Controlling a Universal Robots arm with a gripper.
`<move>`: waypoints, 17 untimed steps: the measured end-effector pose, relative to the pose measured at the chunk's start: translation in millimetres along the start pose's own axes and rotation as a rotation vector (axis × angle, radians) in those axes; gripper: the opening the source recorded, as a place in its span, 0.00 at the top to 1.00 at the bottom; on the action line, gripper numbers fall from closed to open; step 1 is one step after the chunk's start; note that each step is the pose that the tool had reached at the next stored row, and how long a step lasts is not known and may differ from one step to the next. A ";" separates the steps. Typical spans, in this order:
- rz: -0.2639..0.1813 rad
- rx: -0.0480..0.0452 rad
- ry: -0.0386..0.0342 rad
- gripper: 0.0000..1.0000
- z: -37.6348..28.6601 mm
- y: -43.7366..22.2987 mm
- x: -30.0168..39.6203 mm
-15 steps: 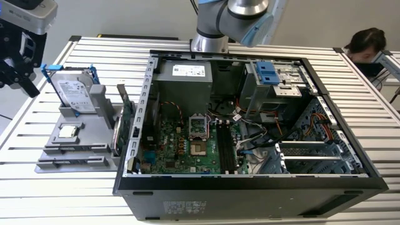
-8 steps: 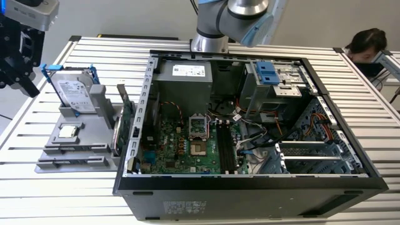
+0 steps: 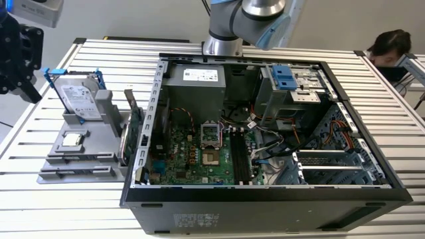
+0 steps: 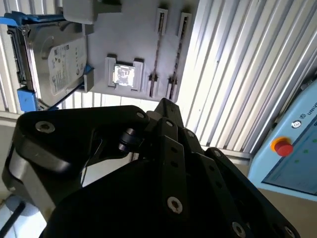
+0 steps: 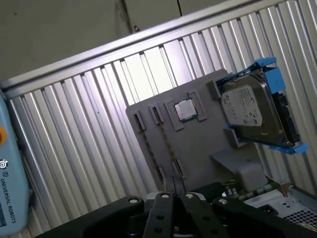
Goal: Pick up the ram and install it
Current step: 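Pick up the ram and move it above insertion slot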
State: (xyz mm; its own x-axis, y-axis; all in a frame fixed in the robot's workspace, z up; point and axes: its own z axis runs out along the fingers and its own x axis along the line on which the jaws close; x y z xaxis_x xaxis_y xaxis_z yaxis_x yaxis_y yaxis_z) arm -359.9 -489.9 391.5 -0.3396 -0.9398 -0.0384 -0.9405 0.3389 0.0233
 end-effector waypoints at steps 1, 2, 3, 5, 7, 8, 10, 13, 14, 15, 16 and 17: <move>-0.010 -0.0004 0.0002 1.00 0.0 0.0 0.0; -0.021 -0.0008 0.0005 1.00 0.0 0.0 0.0; -0.032 -0.0013 0.0008 1.00 0.0 0.0 0.0; -0.055 -0.0021 0.0013 1.00 0.0 0.0 0.0; -0.078 -0.0030 0.0018 1.00 0.0 0.0 0.0; -0.089 -0.0035 0.0021 1.00 0.0 0.0 0.0; -0.111 -0.0043 0.0026 1.00 0.0 0.0 0.0; -0.141 -0.0055 0.0034 1.00 0.0 0.0 0.0; -0.151 -0.0059 0.0036 1.00 0.0 0.0 0.0; -0.161 -0.0062 0.0038 1.00 0.0 0.0 0.0; -0.172 -0.0067 0.0041 1.00 0.0 0.0 0.0; -0.183 -0.0071 0.0043 1.00 0.0 0.0 0.0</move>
State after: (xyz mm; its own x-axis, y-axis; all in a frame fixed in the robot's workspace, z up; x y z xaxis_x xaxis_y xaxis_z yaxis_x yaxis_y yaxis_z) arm -359.9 -489.9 391.5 -0.1632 -0.9858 -0.0383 -0.9864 0.1624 0.0234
